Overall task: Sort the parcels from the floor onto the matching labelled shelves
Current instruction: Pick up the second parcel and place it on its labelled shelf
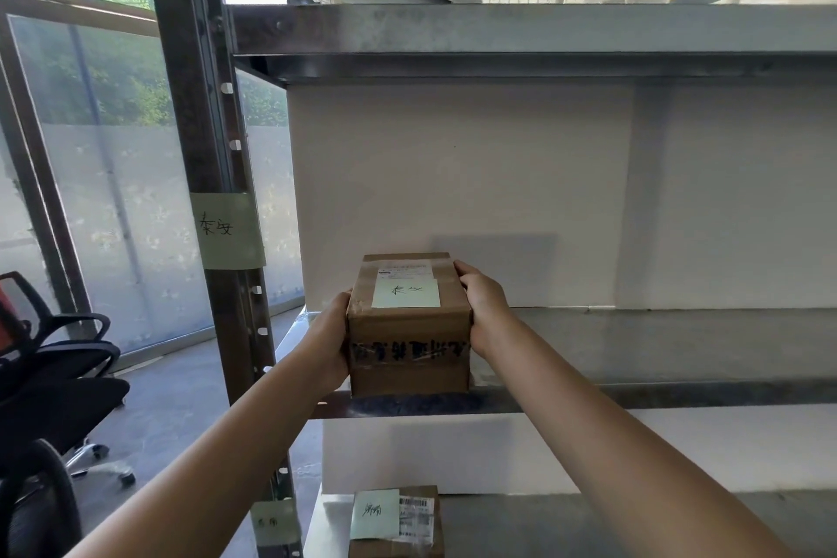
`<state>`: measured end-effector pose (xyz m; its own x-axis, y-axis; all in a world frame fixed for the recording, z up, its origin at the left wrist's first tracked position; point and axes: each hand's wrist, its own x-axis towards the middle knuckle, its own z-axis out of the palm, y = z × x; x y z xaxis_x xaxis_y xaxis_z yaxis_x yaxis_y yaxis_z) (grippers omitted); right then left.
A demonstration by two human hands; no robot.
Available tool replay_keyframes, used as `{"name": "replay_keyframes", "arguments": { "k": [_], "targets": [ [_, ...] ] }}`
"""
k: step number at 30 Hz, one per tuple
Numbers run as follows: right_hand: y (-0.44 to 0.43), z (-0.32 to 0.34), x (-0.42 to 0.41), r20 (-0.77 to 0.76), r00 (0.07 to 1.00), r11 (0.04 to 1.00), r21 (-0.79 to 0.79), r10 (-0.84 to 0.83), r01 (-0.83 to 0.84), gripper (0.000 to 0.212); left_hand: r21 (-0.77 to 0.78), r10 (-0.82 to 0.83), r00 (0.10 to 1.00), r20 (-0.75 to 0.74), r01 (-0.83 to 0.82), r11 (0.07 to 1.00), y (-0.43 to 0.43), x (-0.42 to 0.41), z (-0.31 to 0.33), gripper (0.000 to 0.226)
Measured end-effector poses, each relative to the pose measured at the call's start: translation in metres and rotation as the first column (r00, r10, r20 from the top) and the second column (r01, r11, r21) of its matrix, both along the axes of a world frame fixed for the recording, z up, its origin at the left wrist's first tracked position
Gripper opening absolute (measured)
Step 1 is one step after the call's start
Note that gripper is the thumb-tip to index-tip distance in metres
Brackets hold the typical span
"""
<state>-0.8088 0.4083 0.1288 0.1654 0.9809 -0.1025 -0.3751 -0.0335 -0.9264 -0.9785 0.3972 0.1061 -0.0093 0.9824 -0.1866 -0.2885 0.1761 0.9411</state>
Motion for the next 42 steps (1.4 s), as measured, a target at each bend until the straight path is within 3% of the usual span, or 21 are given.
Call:
{"name": "replay_keyframes", "arguments": {
  "k": [21,27,31,35,42],
  "targets": [
    [0.017,-0.010,0.001,0.130,0.989,0.998,0.017,-0.067,0.065,0.043,0.046,0.058,0.998,-0.032,-0.056,0.997,0.001,-0.002,-0.002,0.028],
    [0.035,-0.014,0.005,0.416,0.893,0.983,0.011,-0.172,0.184,0.042,0.133,0.146,0.970,-0.193,-0.121,0.984,0.006,-0.009,-0.003,0.030],
    [0.022,-0.011,0.006,0.462,0.789,0.914,0.204,-0.406,0.351,0.031,0.179,0.222,0.958,-0.184,-0.189,0.965,0.002,-0.011,-0.002,0.032],
    [0.011,-0.013,0.004,0.501,0.799,0.941,0.232,-0.334,0.248,0.031,0.210,0.219,0.966,-0.138,-0.188,0.959,-0.007,-0.015,0.003,0.035],
    [-0.010,-0.025,0.018,0.589,0.770,0.961,0.253,-0.248,0.115,0.032,0.310,0.154,0.960,-0.235,-0.076,0.948,-0.025,-0.033,-0.017,0.035]
  ]
}}
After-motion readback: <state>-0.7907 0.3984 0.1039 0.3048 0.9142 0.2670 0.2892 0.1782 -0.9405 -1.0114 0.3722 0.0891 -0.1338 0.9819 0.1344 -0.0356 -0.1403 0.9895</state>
